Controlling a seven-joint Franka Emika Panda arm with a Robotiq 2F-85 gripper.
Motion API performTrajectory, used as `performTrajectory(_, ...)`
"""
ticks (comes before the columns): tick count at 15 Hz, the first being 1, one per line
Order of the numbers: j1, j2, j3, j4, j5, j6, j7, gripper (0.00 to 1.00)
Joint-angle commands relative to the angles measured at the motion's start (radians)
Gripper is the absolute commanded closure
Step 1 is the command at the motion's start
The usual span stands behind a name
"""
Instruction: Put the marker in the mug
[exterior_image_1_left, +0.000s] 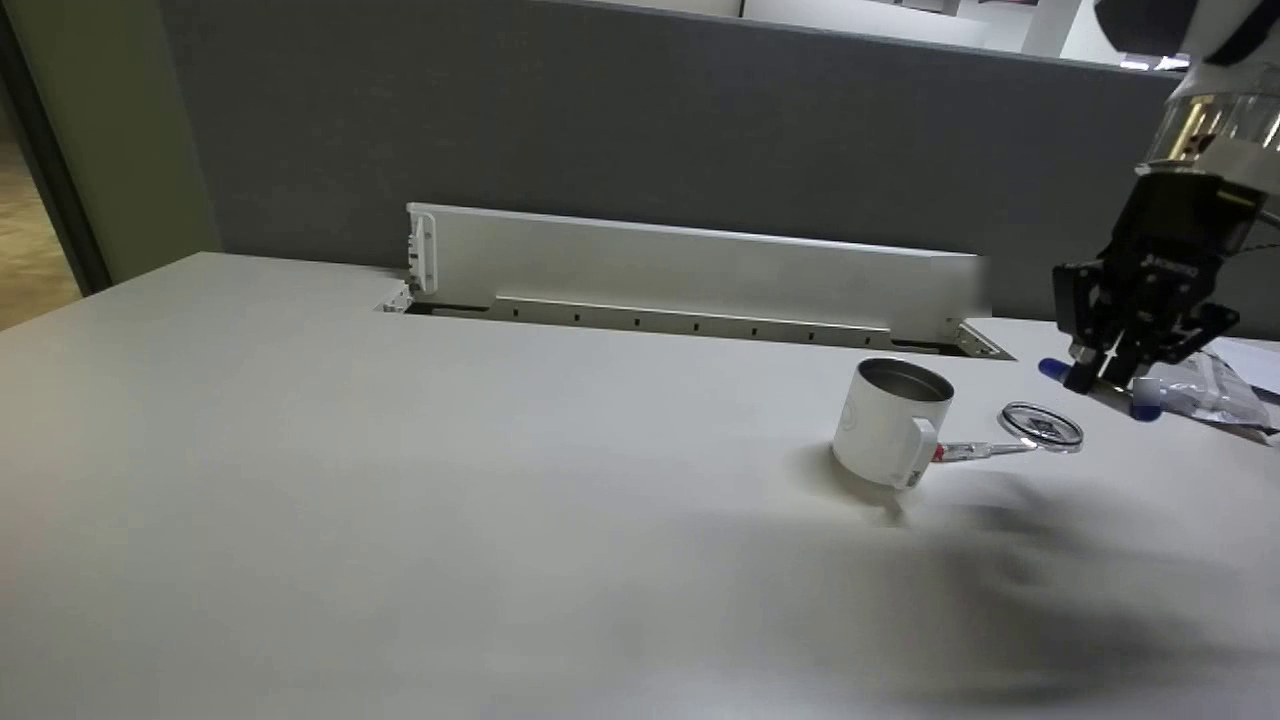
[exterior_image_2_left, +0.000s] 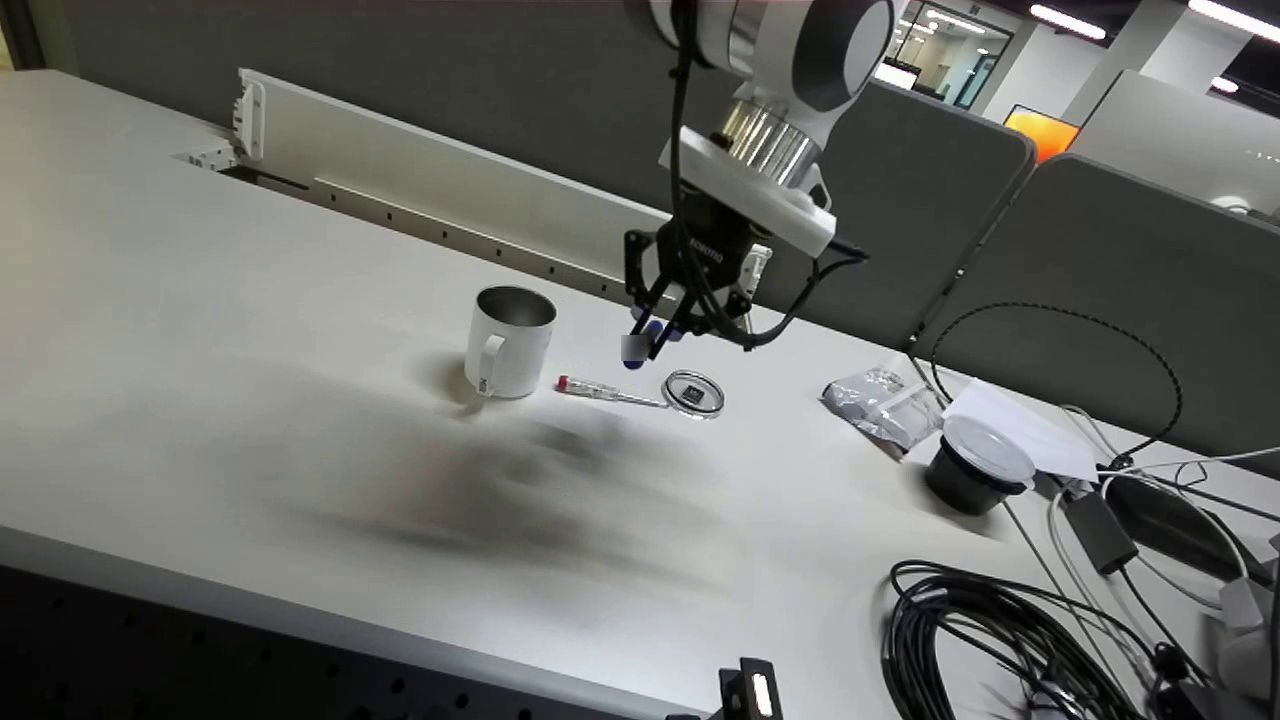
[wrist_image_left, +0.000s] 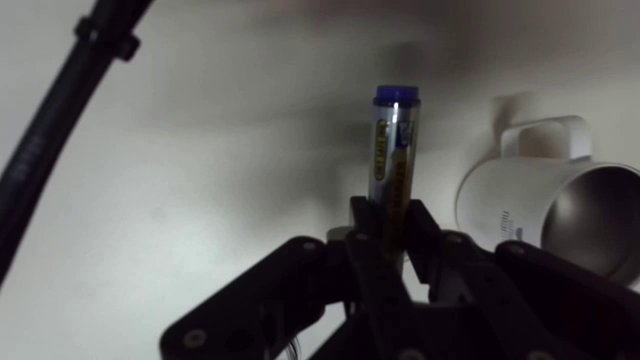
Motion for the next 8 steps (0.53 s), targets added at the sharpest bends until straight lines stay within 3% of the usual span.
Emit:
performTrajectory(1,0.0,0.029,0.008,0.13,0.097,-0.236,-0.002,0.92)
performTrajectory(5,0.024,0.053,0.027,0.234,0.223,-0.503,0.005,0.92)
performTrajectory(8,0.063,0.094,0.028,0.286,0.28,-0.587,0.032,0.92)
